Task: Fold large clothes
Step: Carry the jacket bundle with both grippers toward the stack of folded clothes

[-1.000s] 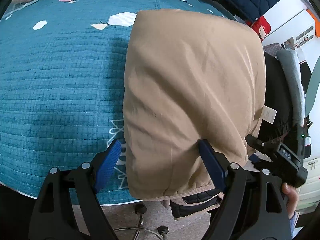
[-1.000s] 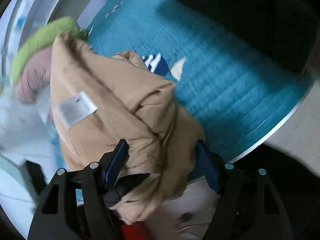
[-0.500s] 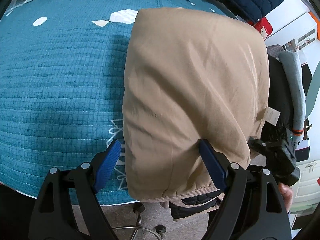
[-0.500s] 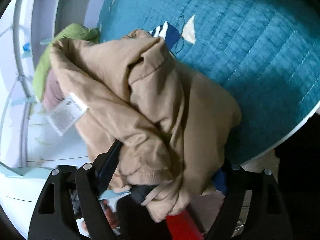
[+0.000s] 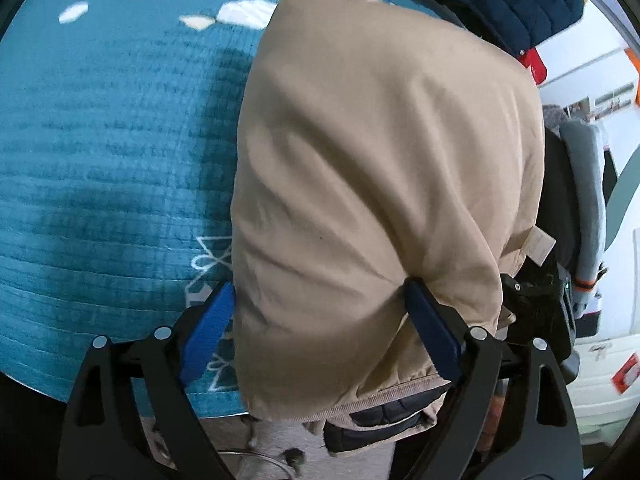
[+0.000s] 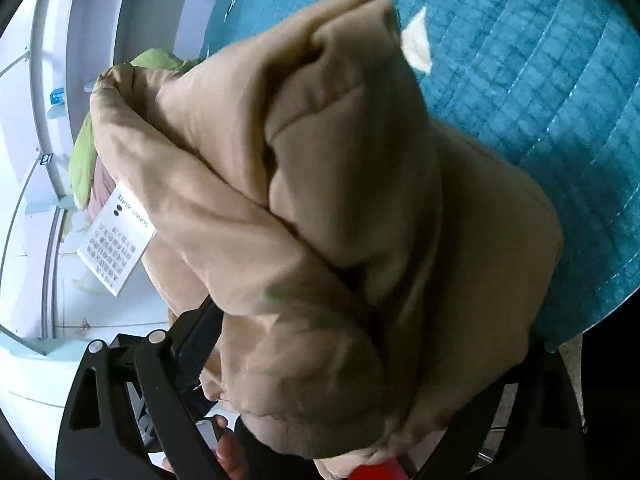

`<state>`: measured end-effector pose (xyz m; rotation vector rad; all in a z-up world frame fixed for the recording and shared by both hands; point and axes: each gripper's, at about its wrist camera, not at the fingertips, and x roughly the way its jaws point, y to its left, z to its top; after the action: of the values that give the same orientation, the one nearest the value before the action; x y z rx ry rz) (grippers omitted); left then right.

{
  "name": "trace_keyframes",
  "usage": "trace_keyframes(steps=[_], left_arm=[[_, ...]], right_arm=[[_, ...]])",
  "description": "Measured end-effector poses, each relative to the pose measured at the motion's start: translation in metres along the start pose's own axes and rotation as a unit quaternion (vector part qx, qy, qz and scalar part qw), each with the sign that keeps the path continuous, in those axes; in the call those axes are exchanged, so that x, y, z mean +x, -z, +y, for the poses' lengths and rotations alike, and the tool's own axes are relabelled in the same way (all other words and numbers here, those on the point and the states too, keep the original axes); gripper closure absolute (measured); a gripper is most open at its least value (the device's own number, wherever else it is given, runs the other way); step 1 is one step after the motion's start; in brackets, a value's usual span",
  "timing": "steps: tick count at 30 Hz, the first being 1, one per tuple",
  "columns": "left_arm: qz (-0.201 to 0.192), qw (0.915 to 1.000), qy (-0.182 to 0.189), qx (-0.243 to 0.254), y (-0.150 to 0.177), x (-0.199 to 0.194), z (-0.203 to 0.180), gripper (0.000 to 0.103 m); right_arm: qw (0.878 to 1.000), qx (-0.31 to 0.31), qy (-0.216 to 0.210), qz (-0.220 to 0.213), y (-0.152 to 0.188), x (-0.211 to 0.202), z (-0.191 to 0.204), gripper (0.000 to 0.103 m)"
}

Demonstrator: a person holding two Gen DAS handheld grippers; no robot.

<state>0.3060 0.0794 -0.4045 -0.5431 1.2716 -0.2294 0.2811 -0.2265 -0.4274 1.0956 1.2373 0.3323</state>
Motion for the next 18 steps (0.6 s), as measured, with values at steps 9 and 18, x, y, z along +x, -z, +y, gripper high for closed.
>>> trace_keyframes(steps=[9, 18], left_arm=[[-0.052, 0.9983, 0.009, 0.027, 0.003, -0.018, -0.009, 0.038], [-0.098, 0.9942, 0.033, 0.028, 0.008, -0.054, -0.019, 0.043]], right_arm=[[0.993, -0.114, 0.018, -0.031, 0.014, -0.01, 0.043, 0.074], [0.963, -0.253, 0.061, -0.071, 0.02, -0.026, 0.113, 0.077]])
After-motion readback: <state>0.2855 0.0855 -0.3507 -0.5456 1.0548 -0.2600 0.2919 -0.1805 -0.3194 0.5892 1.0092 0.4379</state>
